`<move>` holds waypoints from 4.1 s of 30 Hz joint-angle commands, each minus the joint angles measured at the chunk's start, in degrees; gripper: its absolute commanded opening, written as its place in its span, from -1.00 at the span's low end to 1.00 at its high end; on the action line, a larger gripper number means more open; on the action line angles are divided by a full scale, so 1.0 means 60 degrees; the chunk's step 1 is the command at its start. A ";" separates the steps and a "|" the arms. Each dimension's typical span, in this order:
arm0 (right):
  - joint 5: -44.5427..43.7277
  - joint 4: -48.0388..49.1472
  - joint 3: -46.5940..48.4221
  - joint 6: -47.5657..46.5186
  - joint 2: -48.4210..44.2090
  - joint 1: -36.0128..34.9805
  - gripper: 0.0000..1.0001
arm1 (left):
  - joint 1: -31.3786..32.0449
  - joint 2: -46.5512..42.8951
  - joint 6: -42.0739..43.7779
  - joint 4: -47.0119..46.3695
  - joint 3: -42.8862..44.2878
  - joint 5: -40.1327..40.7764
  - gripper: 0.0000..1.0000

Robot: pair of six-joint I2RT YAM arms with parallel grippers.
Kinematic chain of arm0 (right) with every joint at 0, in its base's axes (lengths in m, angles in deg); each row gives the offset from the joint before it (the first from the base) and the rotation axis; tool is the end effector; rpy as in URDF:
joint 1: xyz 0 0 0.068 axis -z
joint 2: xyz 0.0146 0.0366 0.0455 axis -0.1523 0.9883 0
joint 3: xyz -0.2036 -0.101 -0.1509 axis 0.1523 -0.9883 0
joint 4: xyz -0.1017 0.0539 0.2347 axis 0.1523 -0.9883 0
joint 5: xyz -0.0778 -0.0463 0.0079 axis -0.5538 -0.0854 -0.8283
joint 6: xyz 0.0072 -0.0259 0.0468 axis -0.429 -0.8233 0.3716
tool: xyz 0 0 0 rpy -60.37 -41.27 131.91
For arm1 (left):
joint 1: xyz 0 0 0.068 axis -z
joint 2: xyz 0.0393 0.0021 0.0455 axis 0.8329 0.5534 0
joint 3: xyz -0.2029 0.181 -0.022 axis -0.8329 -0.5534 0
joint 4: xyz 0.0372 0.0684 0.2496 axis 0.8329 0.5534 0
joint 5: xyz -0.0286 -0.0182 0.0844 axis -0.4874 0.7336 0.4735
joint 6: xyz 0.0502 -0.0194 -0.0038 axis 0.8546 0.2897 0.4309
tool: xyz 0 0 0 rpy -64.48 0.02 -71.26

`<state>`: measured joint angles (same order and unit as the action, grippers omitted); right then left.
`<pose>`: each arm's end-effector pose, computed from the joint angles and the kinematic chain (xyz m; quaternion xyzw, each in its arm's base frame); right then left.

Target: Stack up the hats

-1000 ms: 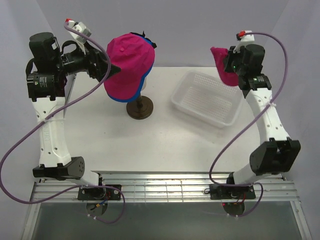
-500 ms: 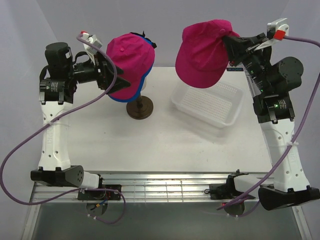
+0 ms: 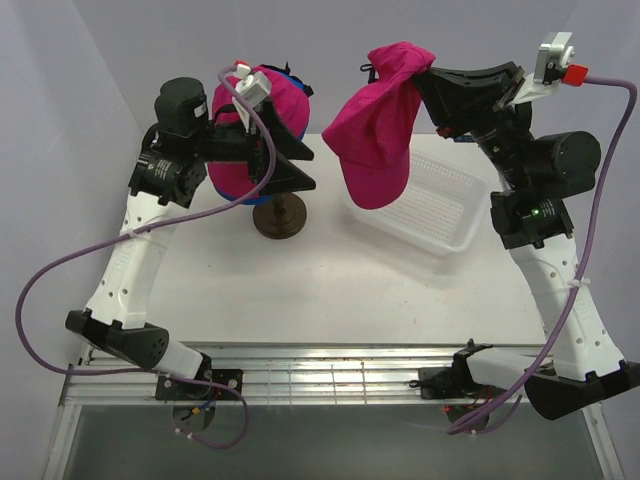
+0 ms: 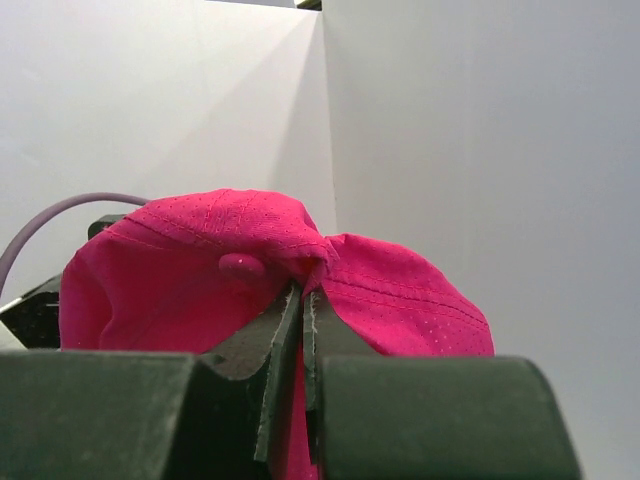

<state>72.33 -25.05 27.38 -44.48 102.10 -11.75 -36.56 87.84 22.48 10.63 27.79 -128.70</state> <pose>0.1765 0.0814 0.5846 -0.1706 0.3757 0.4370 0.7992 0.2451 -0.1236 0.5181 0.4204 0.5936 -0.5463 0.4153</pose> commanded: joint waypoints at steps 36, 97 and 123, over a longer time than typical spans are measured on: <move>-0.2230 -0.4630 -0.1779 -0.5348 -0.1332 -0.0830 0.83 | 0.2301 0.1463 0.1973 0.0636 0.1411 0.3534 -1.00; -0.2543 -0.8854 -0.5650 -0.4793 -0.1260 -0.0068 -0.71 | 0.7857 0.1229 0.8175 0.1972 -0.3657 1.4569 -1.00; -0.5985 -0.9704 -0.3513 -0.3915 -0.3386 0.0138 -0.85 | 0.6011 0.0818 0.6988 0.3699 -0.3423 0.9356 -1.00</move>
<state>41.38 -85.09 2.07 -69.99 81.38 -11.44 0.05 95.25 65.01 26.52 4.29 -64.22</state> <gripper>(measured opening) 0.080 0.056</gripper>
